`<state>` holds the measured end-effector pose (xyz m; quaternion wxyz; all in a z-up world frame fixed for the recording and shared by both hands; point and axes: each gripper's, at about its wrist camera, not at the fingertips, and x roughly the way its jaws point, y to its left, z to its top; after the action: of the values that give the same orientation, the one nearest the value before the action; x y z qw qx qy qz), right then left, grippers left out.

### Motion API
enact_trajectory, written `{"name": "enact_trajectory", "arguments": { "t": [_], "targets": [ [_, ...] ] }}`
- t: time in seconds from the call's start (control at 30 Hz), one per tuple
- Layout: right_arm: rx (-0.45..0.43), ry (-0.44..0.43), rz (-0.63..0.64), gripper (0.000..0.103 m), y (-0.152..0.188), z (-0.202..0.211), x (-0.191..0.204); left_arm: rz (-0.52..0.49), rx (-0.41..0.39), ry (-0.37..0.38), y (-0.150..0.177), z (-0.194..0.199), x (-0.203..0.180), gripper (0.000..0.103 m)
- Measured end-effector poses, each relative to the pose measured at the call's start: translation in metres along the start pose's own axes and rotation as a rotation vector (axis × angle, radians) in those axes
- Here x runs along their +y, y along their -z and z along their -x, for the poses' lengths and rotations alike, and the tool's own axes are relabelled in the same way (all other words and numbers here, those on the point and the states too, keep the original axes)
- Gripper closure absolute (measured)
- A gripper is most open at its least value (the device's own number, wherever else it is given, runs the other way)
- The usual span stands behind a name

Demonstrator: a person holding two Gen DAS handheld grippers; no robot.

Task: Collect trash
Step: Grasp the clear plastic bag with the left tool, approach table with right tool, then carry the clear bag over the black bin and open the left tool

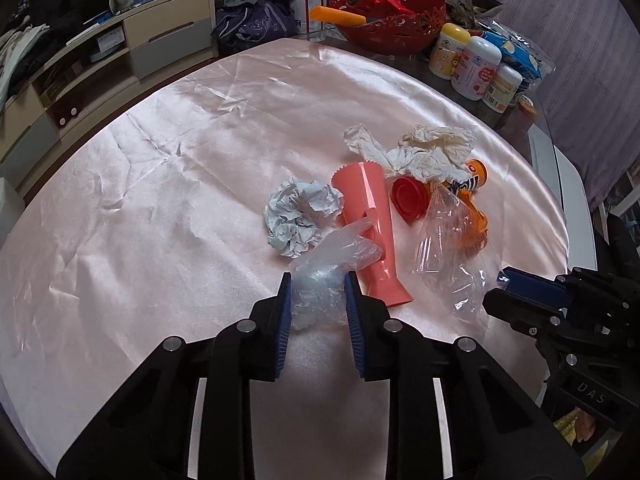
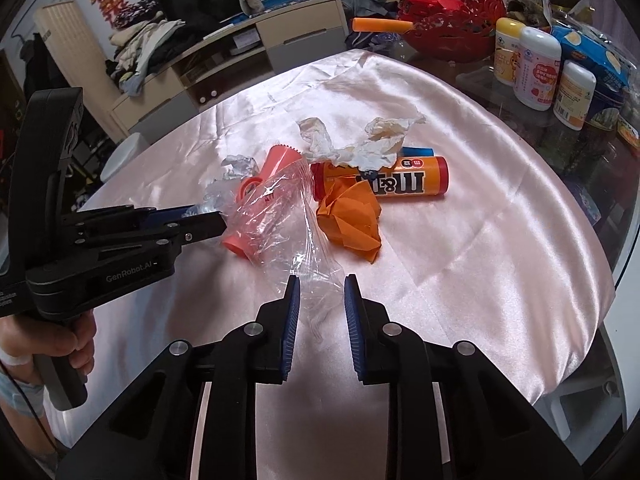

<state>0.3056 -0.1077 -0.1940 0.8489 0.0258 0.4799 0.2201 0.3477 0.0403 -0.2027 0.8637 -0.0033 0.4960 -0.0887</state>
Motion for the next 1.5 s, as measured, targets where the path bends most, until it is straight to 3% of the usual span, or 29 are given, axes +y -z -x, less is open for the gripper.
{"name": "enact_trajectory", "arguments": {
  "t": [0.03,0.47,0.9,1.07,1.27,1.5],
  "targets": [
    [-0.001,0.0,-0.002,0.091,0.001,0.002,-0.001,-0.003,-0.002,-0.001,0.002,0.003,-0.001,0.081],
    [-0.034,0.002,0.007,0.093,0.021,0.053,0.006,0.006,-0.082,0.018,0.029,0.074,-0.015,0.083],
    [-0.092,0.104,-0.053,0.092,0.096,0.139,-0.018,-0.055,-0.128,0.112,0.098,0.136,-0.08,0.083],
    [-0.085,0.155,-0.089,0.092,0.136,0.158,-0.035,-0.085,-0.088,0.182,0.135,0.127,-0.115,0.083],
    [-0.044,0.168,-0.169,0.092,0.189,0.16,-0.055,-0.148,0.013,0.251,0.18,0.097,-0.156,0.083],
    [0.037,0.182,-0.259,0.092,0.233,0.14,-0.07,-0.143,0.127,0.245,0.21,0.053,-0.182,0.082]
  ]
}}
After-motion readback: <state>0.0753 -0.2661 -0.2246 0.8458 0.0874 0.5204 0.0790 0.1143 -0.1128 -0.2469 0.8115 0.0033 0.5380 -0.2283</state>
